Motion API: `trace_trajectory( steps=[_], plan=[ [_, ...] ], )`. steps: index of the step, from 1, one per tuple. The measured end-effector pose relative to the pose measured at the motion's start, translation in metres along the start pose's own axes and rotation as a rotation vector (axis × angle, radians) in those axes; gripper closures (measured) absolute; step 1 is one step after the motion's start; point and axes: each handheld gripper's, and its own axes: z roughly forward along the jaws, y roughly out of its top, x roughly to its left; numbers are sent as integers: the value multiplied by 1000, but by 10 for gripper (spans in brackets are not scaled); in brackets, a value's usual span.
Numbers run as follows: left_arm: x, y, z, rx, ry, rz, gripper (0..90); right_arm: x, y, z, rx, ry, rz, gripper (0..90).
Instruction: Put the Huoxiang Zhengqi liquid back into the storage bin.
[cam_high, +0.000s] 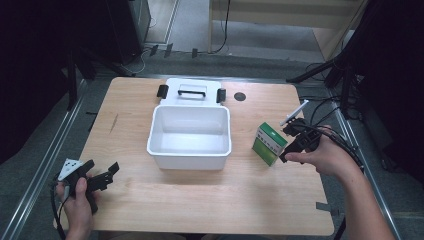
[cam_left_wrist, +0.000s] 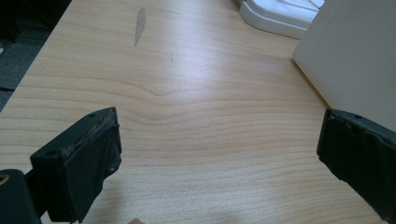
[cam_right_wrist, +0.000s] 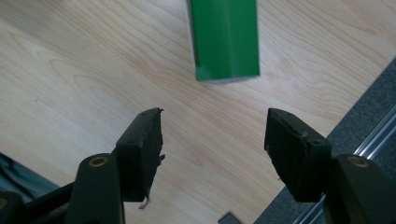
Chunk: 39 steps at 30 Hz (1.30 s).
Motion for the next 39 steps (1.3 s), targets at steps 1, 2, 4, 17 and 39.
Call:
trace_trajectory(
  steps=[1,2,4,17,39],
  plan=[
    [0,0,0,0,0,0,6,1,3,0,3,4,-17,384],
    [0,0,0,0,0,-1,7,3,6,-1,9,10,-38,391],
    [0,0,0,1,-1,-1,7,4,10,-1,9,17,-64,393],
    [1,0,0,3,-10,-8,7,-4,34,1,-27,-49,-70,424],
    [1,1,2,17,-20,-2,7,3,65,12,6,-15,-165,522]
  ],
)
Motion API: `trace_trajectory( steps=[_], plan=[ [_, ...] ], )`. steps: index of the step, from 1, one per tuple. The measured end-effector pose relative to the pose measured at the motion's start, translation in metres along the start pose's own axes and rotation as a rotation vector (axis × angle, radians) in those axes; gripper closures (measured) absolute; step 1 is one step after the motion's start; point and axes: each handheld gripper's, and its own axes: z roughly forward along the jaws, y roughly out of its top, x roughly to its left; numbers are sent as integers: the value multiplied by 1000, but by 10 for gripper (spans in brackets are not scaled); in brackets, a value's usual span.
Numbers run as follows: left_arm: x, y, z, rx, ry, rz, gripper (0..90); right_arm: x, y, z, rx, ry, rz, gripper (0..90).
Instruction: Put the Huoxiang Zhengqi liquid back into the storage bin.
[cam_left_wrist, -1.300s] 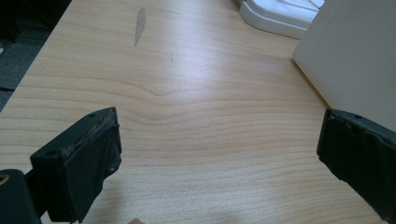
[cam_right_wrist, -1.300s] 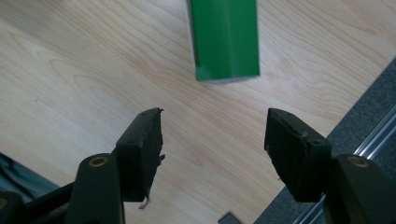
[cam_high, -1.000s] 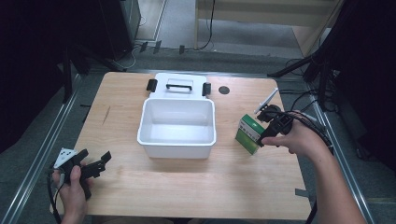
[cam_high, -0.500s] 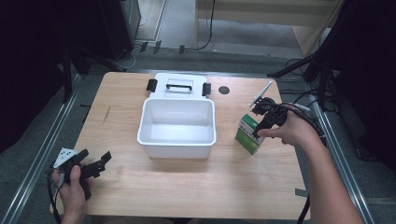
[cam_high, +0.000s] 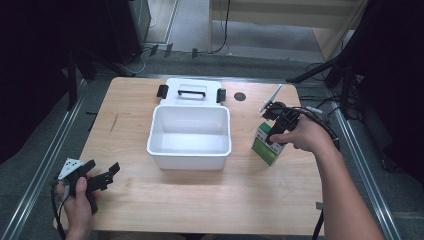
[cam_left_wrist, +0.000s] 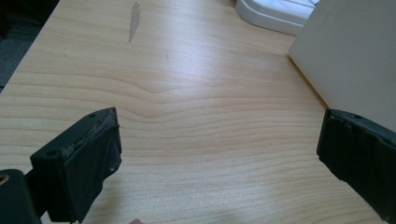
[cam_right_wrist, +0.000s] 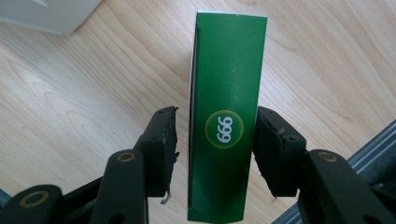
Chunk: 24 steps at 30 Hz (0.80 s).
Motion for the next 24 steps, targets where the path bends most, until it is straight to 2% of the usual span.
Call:
trace_trajectory(
  steps=[6,10,17,18,22,24],
  plan=[
    [-1,0,0,7,1,5,7,1,4,10,56,-10,-11,602],
    [-1,0,1,10,0,7,7,3,4,9,58,-15,-56,641],
    [-1,0,1,12,-1,10,7,7,-1,1,28,-43,-209,644],
    [-1,0,1,12,-1,10,6,7,-1,1,28,-43,-209,644],
    [-1,0,1,15,1,12,7,10,-6,-20,-28,-87,-333,644],
    [-2,0,1,13,1,13,7,11,-7,-27,-49,-96,-369,643]
  ],
)
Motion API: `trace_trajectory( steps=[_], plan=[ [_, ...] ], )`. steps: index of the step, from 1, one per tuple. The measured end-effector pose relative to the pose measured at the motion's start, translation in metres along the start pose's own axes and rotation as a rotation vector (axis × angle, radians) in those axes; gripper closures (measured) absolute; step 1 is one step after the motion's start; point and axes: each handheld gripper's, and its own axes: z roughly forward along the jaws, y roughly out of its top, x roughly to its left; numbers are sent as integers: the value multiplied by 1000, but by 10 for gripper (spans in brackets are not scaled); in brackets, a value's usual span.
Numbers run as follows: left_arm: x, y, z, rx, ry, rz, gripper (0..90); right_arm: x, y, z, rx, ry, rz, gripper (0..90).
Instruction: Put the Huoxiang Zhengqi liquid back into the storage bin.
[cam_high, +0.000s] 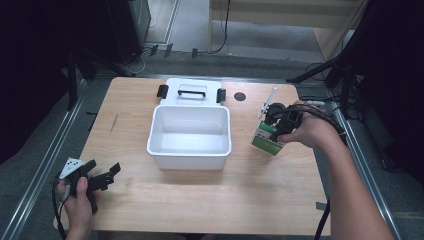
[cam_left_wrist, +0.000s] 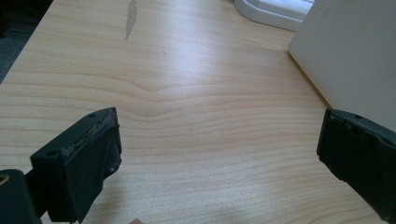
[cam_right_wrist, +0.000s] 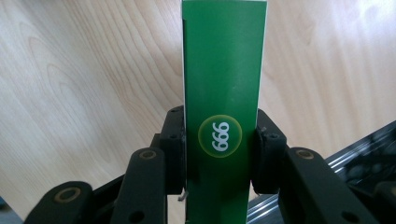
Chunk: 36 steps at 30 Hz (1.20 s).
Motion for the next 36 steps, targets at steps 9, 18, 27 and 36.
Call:
trace_trajectory(
  steps=[9,18,27,36],
  plan=[
    [0,0,0,9,-2,1,6,5,-4,-29,-16,2,-214,643],
    [0,0,1,10,-2,5,7,12,3,-57,-58,58,-337,643],
    [0,0,1,9,-1,-1,7,12,21,-86,-37,79,-355,642],
    [0,0,1,12,-3,5,7,20,49,-104,-34,97,-410,644]
  ],
)
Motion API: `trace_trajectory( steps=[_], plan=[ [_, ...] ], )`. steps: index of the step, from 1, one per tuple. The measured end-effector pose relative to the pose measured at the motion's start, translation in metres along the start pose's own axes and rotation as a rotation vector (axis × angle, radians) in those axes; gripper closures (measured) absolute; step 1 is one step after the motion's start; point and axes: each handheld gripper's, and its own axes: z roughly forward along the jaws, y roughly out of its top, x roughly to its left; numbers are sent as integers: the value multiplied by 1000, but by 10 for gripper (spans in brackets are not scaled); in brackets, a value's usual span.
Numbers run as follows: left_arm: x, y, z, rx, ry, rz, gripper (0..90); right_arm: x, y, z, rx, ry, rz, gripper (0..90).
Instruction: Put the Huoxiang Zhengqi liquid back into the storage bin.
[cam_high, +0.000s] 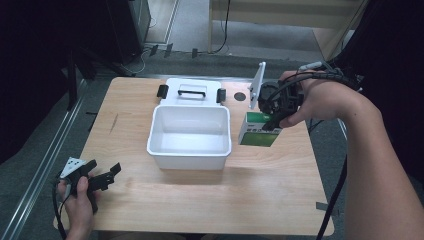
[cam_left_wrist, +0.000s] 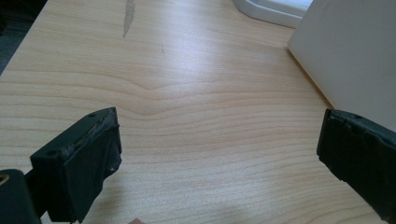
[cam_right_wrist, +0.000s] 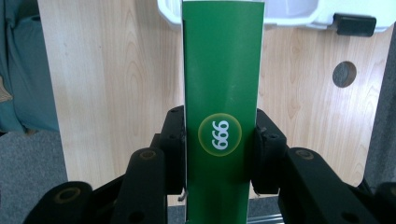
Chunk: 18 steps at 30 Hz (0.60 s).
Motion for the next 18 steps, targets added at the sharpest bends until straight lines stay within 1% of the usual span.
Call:
trace_trajectory(
  steps=[1,2,3,5,6,7,9,13,15,18],
  plan=[
    [0,0,0,0,0,-2,7,1,3,-2,6,2,13,644],
    [0,0,0,1,0,-1,7,0,7,-3,11,3,11,644],
    [0,0,0,1,0,-1,7,-1,10,-5,5,1,-4,644],
    [0,0,0,3,0,0,6,-2,16,-7,0,0,-8,644],
    [0,0,0,3,-1,0,7,-2,18,-8,0,2,-1,643],
    [0,0,0,4,-1,1,6,-4,21,-9,-10,2,-16,643],
    [0,0,0,6,0,2,7,-5,27,-11,-7,7,-3,643],
    [0,0,0,5,-1,1,7,-9,40,-11,-19,8,-5,643],
    [0,0,0,6,-1,1,7,-11,46,-11,-19,16,3,644],
    [0,0,0,7,-2,1,7,-13,54,-9,-12,25,34,644]
  ],
)
